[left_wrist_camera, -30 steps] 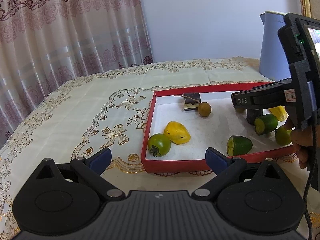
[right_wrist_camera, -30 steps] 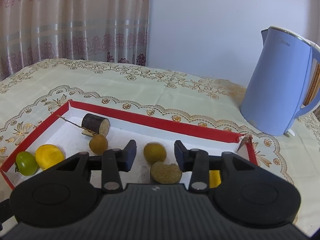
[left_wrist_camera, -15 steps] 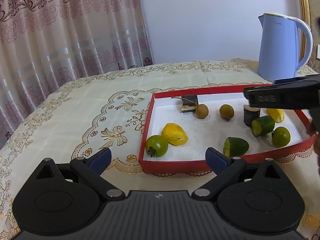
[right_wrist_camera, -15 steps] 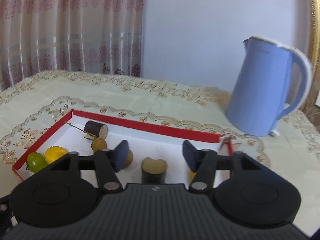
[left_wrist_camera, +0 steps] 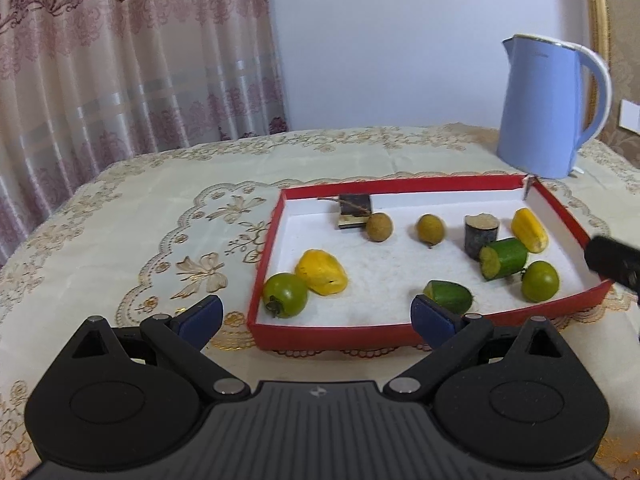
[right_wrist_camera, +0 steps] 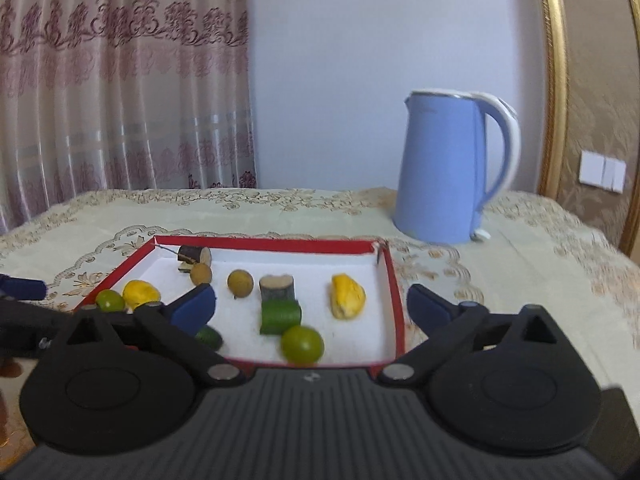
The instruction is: Organize fruits
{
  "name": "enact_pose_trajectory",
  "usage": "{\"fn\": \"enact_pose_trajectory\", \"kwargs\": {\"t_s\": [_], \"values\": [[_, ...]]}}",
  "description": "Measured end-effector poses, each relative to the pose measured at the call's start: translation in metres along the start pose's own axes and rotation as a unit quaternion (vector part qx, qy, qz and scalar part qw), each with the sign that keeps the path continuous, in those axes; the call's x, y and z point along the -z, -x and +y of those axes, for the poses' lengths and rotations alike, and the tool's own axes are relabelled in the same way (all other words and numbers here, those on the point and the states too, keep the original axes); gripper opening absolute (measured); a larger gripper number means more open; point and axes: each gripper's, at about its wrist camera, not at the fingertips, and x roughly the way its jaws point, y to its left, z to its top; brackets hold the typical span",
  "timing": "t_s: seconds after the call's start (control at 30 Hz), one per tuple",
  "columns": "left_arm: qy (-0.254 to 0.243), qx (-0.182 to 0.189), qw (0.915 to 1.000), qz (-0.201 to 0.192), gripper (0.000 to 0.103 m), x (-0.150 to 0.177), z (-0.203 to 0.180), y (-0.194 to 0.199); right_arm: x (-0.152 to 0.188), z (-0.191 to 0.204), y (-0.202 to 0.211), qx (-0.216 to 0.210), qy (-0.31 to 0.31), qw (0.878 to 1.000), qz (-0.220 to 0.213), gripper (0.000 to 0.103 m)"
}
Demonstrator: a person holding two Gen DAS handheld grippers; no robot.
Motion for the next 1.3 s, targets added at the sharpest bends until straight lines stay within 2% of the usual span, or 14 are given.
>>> {"fn": "enact_pose_trajectory", "kwargs": {"t_s": [0.23,0.5,0.87,1.3], "values": [[-0.007,-0.017,0.9996,-0.021,0.101,0.003,-0.003,0.001,0.015,-0.001,0.003,0.001,0.005,1.0,0.013,0.103],[0.015,0.027,0.9995,0.001,0.101,-0.002,0.005,-0.005,0.023,0.0,0.003,0.001,0.006,1.0,0.022,0.103],[0.005,0.008,0.9999,-0.005,0.101,-0.001,0.002,-0.005,0.027,0.009,0.004,0.002,0.022,0.999,0.028,0.103],[0.006,0.008,0.9999,-0.01,0.101,0.001,0.002,-0.004,0.043,0.012,0.0,0.004,0.031,0.998,0.054,0.103]]}}
